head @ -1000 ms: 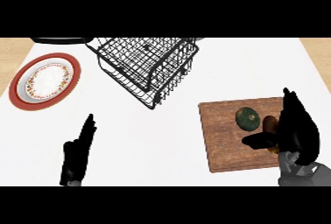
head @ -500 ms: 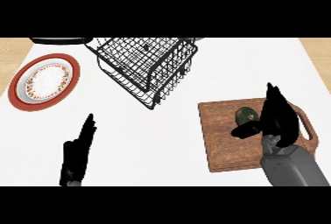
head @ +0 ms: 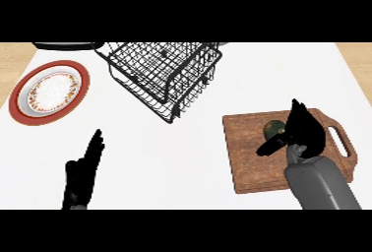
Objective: Pick the squash from the cutting board and place it in the tiered basket
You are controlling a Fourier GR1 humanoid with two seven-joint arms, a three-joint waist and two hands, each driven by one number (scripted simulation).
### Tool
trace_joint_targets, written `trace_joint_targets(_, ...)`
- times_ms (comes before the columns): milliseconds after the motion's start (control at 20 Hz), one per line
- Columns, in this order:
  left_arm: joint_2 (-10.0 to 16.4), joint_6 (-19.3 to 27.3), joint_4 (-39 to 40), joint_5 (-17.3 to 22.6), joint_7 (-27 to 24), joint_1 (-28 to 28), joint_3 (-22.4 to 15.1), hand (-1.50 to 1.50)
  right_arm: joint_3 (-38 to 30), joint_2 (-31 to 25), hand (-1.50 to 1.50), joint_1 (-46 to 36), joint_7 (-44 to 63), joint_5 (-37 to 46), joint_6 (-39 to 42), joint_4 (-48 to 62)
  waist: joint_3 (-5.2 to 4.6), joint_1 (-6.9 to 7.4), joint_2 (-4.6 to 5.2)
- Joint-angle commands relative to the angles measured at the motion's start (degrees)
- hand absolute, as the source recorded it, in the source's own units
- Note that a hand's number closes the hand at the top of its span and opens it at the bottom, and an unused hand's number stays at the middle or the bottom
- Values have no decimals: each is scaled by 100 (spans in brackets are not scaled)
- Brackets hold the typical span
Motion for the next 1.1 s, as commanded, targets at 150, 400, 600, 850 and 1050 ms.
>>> trace_joint_targets(150,-57,-45,-42,-104,45,4,71,0,-375,127,-150,-198,653,-81,634,95,1,-19,-6)
trace_joint_targets(400,-121,-128,214,-78,-147,-25,200,0,-521,310,-150,-267,464,38,567,588,1,-12,1)
trace_joint_targets(600,-249,-56,29,-302,-198,329,-41,0,-816,362,-150,-491,433,-84,747,832,1,4,-1)
trace_joint_targets(850,-316,-49,-215,-363,-26,376,-7,0,-967,541,-150,-445,32,73,326,1414,3,19,2)
trace_joint_targets(1050,-298,-144,-123,-333,-37,163,313,0,-1145,507,-150,-572,-91,21,491,1595,3,1,-1)
